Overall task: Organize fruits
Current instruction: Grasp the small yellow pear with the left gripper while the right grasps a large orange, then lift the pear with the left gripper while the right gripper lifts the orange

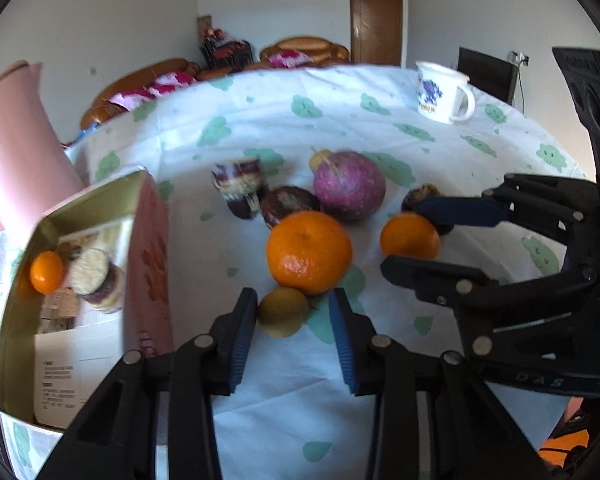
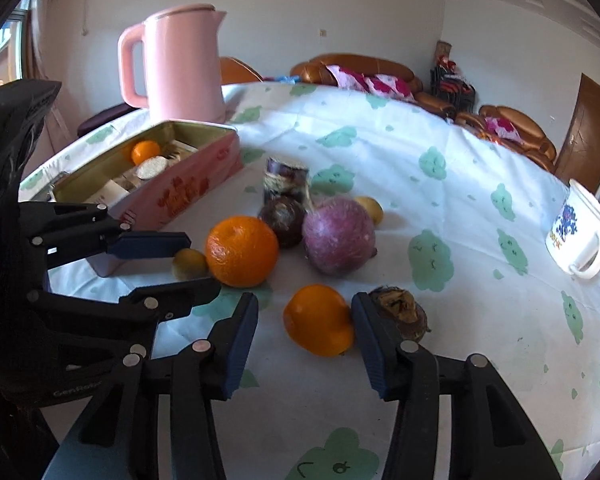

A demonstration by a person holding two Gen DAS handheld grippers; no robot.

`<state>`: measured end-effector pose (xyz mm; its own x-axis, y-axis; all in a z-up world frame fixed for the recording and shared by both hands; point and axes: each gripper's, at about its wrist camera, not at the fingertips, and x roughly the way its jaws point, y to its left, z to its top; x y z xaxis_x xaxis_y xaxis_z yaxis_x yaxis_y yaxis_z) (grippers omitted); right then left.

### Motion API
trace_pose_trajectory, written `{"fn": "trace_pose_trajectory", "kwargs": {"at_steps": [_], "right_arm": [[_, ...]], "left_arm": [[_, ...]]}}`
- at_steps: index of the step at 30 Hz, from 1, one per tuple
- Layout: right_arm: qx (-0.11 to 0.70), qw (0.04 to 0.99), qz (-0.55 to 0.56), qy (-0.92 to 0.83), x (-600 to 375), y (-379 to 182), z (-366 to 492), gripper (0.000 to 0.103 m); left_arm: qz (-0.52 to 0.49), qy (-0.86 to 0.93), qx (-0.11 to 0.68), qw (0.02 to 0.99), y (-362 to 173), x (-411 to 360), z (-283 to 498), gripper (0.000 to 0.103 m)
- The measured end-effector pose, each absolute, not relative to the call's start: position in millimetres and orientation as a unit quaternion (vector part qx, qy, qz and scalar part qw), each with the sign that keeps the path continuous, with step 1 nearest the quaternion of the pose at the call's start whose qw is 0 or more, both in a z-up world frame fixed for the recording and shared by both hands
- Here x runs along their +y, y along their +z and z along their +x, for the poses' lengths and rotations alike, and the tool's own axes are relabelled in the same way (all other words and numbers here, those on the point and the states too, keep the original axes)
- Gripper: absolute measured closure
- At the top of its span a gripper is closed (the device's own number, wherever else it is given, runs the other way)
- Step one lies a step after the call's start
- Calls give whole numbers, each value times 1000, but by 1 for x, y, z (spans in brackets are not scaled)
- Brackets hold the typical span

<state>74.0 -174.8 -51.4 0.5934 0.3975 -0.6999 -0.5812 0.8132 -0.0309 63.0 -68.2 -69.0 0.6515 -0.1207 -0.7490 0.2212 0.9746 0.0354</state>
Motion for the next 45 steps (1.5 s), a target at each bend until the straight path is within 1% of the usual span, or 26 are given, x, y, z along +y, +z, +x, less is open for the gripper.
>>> {"fn": "trace_pose_trajectory", "kwargs": {"at_steps": [1,3,4,8,17,28,45], "right_arm": [[360,883,-127,274,-176,-52,76,52],[364,882,-123,272,-177,-53,77,53],[365,882,-124,270,-177,-53,77,55],[394,867,-139,272,-169,-62,84,64],[367,878,-134,275,-173,-55,75,65],[327,894,-107,286,-183,-42,67,65],[298,905,-83,291,-194,-35,62,65]], "left_arm": [[59,-103,417,901,-72,-69,65,65],[39,-115,423,898,-72,-64,67,74],[32,-117,423,898,-71,-62,67,76],[30,-119,418,900,-69,-62,62,76],[9,-122,389,913,-65,-56,52,77],[-10,-113,329,938,-47,-49,40,77],[-28,-100,285,953,-33,-43,37,77]]}}
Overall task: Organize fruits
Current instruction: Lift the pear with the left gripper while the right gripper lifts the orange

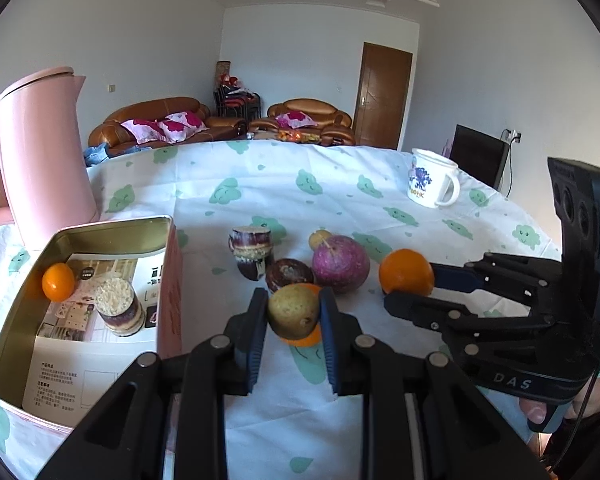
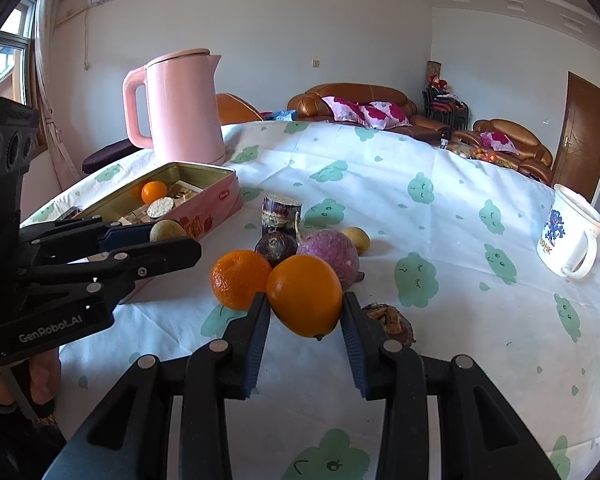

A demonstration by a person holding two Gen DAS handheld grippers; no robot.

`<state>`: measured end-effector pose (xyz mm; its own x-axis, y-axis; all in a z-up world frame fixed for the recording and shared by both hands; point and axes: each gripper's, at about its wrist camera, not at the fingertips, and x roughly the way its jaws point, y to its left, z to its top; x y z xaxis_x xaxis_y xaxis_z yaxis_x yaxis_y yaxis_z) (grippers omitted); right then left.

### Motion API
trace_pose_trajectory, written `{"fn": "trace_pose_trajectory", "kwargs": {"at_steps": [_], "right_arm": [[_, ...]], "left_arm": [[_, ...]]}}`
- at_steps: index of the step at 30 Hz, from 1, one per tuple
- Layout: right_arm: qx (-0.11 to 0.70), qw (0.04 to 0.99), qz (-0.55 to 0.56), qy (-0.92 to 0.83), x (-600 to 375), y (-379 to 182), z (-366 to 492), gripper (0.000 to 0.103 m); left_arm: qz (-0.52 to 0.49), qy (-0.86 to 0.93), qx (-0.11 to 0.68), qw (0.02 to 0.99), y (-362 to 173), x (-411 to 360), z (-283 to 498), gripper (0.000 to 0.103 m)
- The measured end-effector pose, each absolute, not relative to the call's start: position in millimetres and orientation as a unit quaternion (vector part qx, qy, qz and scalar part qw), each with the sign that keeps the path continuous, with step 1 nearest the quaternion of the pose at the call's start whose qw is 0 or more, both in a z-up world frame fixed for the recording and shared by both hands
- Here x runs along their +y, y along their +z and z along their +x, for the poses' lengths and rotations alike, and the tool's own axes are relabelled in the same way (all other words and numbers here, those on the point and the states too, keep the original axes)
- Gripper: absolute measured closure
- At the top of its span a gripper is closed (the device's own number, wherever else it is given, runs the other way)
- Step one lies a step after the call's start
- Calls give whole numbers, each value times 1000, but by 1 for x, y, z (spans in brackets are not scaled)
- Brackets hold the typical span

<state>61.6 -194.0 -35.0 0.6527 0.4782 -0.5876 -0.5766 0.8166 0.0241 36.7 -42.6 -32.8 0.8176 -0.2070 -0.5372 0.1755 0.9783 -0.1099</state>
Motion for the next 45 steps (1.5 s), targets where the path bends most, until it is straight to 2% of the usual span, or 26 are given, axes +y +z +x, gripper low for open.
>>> {"fn": "trace_pose_trajectory", "kwargs": {"at_steps": [45], "right_arm": [[202,930,-46,305,-217,-16,34,65]], "left_arm": [[-3,-69,205,976,-20,-49,12,77]]}}
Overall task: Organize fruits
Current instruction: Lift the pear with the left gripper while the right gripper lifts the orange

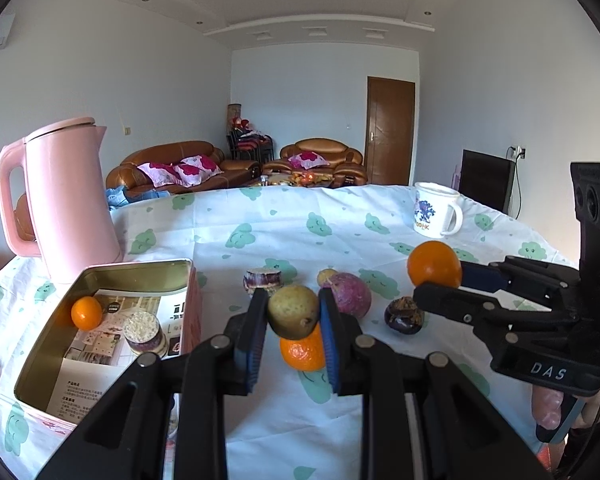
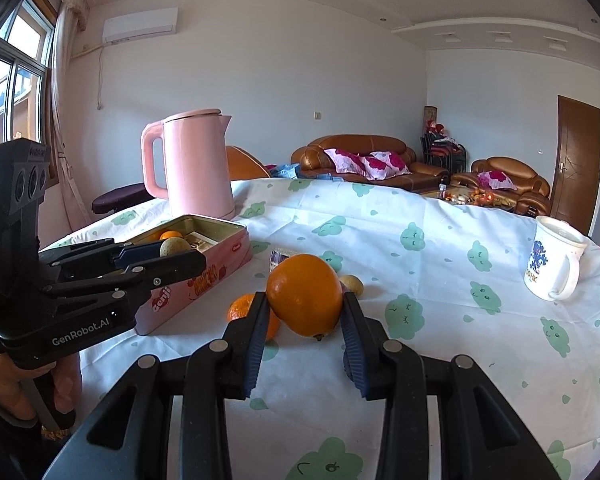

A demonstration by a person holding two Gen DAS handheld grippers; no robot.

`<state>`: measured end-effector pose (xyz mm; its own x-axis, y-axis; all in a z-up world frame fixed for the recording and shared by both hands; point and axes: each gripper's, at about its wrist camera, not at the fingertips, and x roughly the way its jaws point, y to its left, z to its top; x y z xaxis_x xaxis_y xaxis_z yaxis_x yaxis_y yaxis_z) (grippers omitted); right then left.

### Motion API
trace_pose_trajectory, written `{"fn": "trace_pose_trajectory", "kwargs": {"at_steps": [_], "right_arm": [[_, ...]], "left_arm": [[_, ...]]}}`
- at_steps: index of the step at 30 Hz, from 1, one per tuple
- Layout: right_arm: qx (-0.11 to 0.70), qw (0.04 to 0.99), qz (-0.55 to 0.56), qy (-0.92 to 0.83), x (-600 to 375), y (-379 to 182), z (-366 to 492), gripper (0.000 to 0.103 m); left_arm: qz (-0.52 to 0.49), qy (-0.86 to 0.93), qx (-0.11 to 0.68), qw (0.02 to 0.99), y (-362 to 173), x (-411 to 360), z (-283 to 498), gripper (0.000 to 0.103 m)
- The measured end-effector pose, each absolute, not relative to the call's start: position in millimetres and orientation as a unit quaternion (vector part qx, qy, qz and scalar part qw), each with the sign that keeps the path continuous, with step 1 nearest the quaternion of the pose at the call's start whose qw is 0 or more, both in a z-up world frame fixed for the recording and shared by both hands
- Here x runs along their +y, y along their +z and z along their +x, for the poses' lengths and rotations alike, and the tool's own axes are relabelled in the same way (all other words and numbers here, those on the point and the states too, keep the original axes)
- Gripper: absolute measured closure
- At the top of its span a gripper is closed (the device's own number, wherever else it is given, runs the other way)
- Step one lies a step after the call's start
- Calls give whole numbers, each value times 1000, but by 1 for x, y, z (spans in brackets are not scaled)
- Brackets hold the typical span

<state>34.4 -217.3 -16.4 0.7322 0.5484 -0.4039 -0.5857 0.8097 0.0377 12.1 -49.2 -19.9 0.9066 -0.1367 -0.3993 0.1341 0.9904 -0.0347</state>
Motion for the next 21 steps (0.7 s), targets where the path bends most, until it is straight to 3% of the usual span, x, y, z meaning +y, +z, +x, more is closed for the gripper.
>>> {"fn": "trace_pose_trajectory", "kwargs": {"at_steps": [21], "right_arm": [[164,938,-38,303,-225,-11,22,65]], "left_arm": [[3,-64,182,981,-15,-50,5,77]]}}
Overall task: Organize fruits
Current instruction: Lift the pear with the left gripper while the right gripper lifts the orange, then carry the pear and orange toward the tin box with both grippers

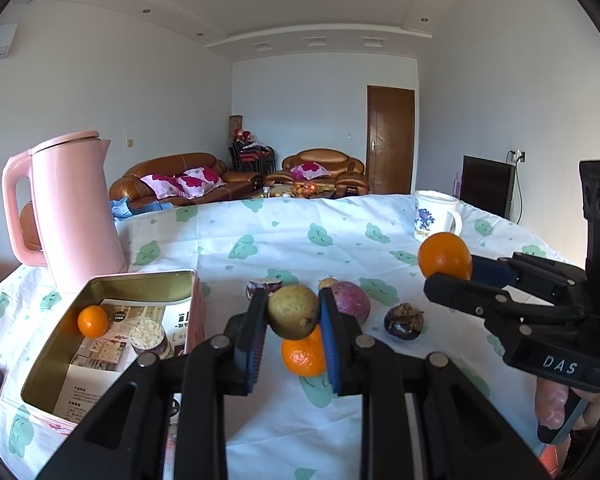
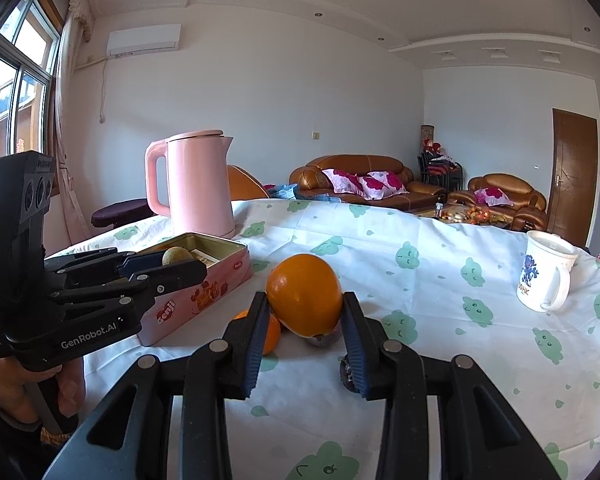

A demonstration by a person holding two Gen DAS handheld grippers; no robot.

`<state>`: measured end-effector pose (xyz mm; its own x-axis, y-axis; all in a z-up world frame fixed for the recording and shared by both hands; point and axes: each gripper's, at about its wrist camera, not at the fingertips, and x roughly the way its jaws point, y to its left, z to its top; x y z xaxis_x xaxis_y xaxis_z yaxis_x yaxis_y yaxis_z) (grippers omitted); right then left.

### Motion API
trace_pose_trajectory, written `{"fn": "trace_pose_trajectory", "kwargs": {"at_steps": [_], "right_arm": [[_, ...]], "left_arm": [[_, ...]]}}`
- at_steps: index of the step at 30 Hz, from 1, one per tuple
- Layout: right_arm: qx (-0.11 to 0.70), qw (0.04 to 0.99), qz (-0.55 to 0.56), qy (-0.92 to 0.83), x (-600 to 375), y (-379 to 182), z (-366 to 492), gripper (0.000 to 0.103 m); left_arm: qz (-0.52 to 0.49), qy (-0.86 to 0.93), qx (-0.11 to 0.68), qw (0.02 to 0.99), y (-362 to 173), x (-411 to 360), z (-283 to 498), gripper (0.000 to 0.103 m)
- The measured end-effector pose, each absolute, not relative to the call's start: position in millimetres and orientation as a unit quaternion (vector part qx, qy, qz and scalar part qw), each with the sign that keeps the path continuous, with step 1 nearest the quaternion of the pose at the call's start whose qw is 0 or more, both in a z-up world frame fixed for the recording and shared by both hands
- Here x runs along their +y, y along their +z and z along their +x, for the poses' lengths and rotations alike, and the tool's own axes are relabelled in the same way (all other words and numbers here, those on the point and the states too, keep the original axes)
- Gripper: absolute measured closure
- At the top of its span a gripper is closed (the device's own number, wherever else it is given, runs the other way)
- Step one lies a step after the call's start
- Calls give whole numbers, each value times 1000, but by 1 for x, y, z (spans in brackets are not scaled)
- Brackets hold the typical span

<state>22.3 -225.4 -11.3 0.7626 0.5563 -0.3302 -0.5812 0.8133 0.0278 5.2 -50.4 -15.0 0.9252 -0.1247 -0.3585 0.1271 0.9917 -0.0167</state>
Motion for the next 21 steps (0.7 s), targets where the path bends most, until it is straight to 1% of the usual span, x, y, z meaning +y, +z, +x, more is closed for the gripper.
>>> {"fn": "trace_pose_trajectory", "kwargs": {"at_steps": [21], "right_arm": [[124,948,-33,291,-231,-6,9,65]], "left_arm": [[15,-53,145,988,-11,-55,-5,77]]}}
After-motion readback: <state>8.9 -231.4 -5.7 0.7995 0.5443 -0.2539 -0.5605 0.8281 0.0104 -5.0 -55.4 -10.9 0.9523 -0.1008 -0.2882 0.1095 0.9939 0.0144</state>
